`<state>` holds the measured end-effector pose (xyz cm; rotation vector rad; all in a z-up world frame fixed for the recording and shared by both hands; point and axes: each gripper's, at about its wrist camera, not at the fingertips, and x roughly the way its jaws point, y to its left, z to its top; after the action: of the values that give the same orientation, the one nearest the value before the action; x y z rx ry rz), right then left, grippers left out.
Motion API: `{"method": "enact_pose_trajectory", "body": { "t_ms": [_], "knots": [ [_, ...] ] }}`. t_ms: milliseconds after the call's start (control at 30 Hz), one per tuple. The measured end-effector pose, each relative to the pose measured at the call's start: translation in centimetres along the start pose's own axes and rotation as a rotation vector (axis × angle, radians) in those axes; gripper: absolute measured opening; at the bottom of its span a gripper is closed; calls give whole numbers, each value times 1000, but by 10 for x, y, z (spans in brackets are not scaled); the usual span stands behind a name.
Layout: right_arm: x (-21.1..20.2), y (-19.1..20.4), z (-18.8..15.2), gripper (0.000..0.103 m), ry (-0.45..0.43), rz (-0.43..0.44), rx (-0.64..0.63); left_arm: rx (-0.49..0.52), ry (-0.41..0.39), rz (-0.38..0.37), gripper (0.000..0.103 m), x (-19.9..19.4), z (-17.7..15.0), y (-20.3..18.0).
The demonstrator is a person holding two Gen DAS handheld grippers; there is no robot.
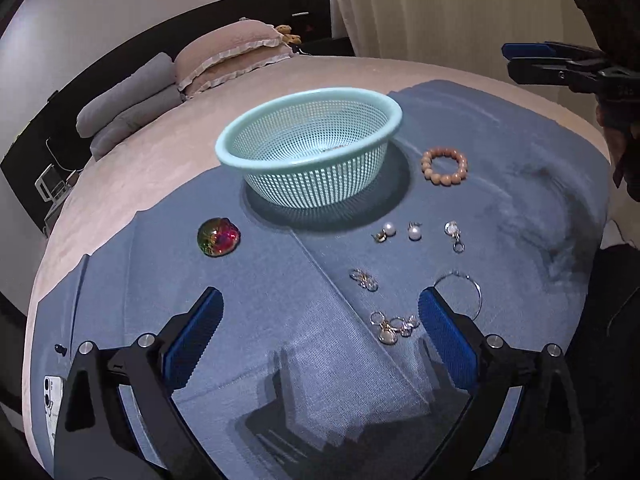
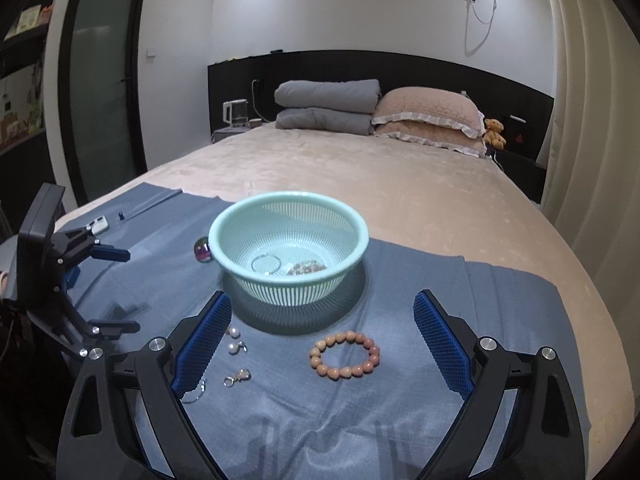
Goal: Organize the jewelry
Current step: 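Move the right tool to the orange bead bracelet and grasp it, then lift the bracelet with the right tool while the left tool grasps a silver earring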
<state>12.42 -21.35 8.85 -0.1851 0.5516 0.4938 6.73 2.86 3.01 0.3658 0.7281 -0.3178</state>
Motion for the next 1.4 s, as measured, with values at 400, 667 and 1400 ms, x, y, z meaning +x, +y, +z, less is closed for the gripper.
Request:
{"method": "enact_pose_trajectory", "body": {
  "t_ms": [400,667,1400],
  "knots": [
    [68,-14,-30,87,142,9,81,-16,92,-92,56,32,-28,-13],
    [115,-35,-48,74,253,-78,240,-23,87,-174,17,32,-29,-16],
    [76,-26,-33,11,211,17,312,-66,72,-233,2,5,-21,1]
  ]
}}
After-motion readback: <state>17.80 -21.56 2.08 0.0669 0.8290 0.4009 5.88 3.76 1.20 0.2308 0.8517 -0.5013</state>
